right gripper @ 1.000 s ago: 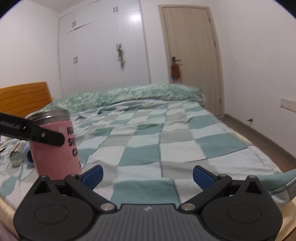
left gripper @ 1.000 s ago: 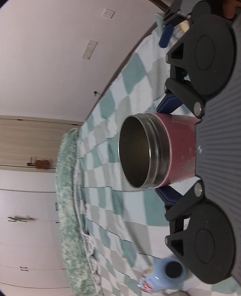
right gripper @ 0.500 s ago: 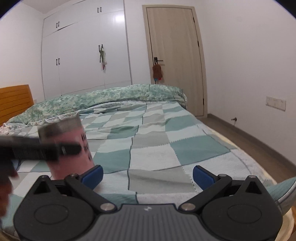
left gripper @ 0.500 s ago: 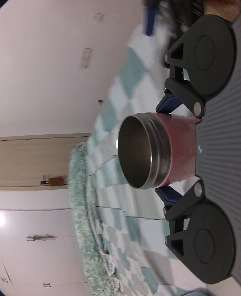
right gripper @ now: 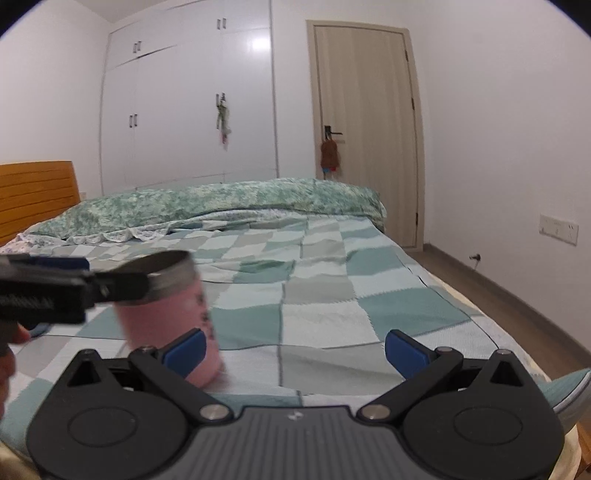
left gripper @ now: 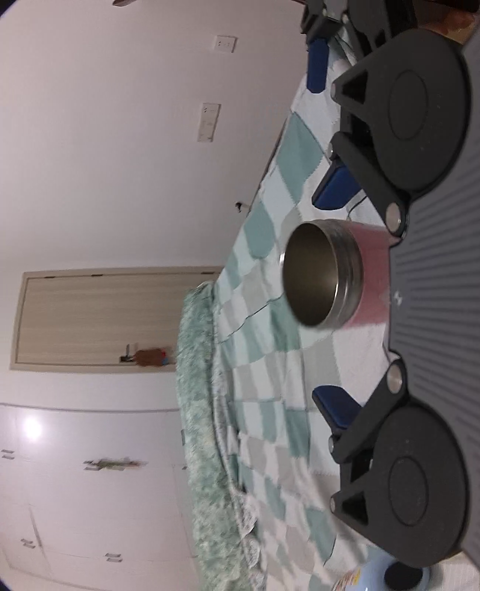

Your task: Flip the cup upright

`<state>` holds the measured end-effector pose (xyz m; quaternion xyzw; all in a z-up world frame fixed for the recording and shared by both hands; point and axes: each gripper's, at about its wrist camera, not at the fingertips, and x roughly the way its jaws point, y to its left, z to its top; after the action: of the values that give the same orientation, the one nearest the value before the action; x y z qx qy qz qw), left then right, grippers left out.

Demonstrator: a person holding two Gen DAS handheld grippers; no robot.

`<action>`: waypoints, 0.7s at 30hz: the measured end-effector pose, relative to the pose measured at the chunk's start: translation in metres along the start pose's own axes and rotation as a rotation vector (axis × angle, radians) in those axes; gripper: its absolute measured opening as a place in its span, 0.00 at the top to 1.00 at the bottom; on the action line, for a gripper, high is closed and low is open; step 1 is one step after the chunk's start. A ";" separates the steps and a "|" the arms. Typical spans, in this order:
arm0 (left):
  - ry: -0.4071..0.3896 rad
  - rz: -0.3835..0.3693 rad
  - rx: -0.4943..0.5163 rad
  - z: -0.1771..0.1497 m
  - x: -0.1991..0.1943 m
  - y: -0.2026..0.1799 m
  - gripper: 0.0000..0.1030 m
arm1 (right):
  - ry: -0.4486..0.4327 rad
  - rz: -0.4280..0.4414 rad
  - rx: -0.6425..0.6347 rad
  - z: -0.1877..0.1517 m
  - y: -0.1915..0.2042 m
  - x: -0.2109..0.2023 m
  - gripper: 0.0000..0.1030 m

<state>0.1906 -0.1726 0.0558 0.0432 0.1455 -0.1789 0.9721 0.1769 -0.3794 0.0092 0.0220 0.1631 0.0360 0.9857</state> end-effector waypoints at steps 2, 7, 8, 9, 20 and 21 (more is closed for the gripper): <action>-0.020 0.024 -0.002 0.005 -0.018 0.004 0.00 | -0.012 0.017 -0.003 0.002 0.009 -0.010 0.00; -0.042 0.074 -0.048 0.009 -0.066 0.023 0.00 | -0.032 0.059 -0.028 0.005 0.035 -0.035 0.00; -0.045 0.091 -0.055 0.008 -0.077 0.029 0.00 | -0.036 0.069 -0.035 0.005 0.041 -0.040 0.00; -0.048 0.110 -0.061 0.006 -0.088 0.035 0.00 | -0.041 0.078 -0.042 0.005 0.047 -0.046 0.00; -0.088 0.316 -0.178 -0.071 -0.193 0.106 0.00 | -0.068 0.144 -0.108 -0.029 0.097 -0.098 0.00; -0.092 0.341 -0.176 -0.079 -0.197 0.111 0.00 | -0.072 0.139 -0.123 -0.034 0.100 -0.100 0.00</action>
<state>0.0331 0.0078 0.0430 -0.0260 0.1065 -0.0003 0.9940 0.0647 -0.2865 0.0149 -0.0260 0.1232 0.1133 0.9855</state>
